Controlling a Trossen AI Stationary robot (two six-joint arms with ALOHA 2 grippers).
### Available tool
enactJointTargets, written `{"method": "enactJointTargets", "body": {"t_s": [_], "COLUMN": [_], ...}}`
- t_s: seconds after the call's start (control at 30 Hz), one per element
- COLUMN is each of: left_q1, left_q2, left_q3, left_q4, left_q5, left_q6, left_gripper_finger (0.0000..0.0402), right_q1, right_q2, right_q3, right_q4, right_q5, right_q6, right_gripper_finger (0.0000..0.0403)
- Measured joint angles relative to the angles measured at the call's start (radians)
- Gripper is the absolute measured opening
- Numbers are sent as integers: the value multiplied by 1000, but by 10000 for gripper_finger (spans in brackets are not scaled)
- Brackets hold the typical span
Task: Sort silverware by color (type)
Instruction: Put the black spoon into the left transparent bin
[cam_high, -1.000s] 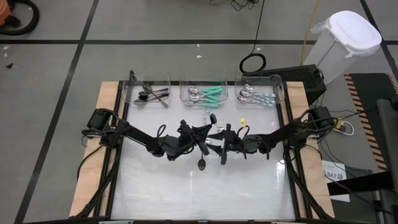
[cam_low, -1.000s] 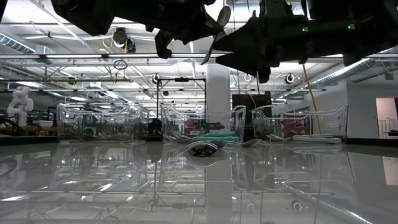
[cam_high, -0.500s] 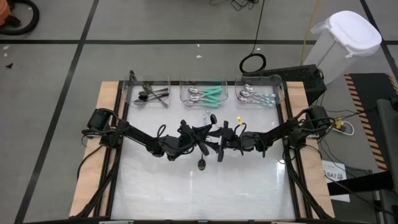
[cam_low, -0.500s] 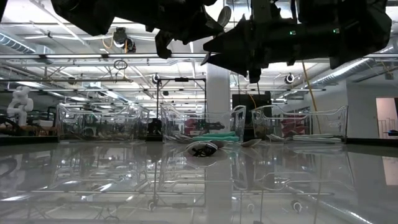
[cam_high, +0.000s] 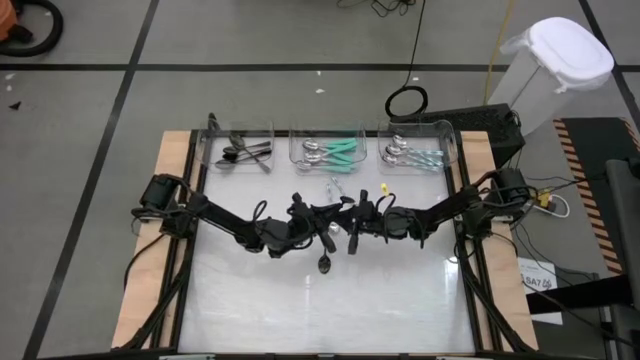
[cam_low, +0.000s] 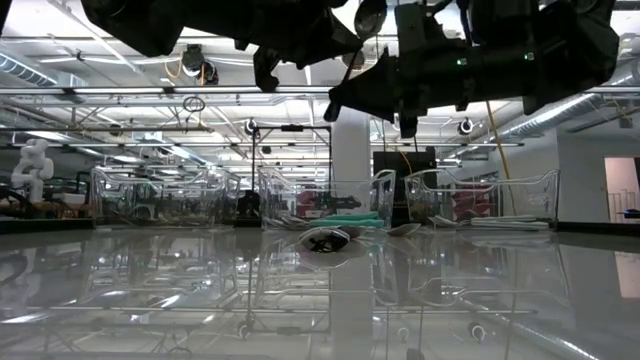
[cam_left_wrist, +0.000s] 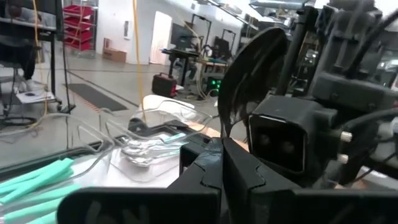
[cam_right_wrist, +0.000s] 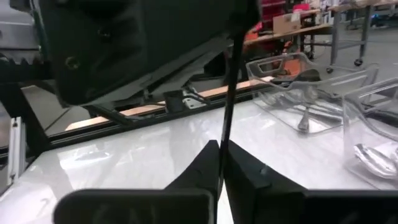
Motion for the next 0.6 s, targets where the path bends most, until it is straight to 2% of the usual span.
{"method": "enactJointTargets", "body": {"t_s": [0.27,0.4,0.6], "left_q1": [0,0,-22], "left_q2": [0,0,-4], "left_q3": [1,2,1], "left_q4": [-74,-131,-202], "left_q5": [3,4,-1], "left_q6": [20,33,136], "left_gripper_finger": [16,34,39], "right_q1": [-3,-1,17], "right_q2": [-72,-173,-350], "right_q3": [0,0,0], "right_q4": [-190,-393,-787], "right_q5": [0,0,0], "right_q6": [-22,-43,-37], "right_gripper_finger": [5,4,3]}}
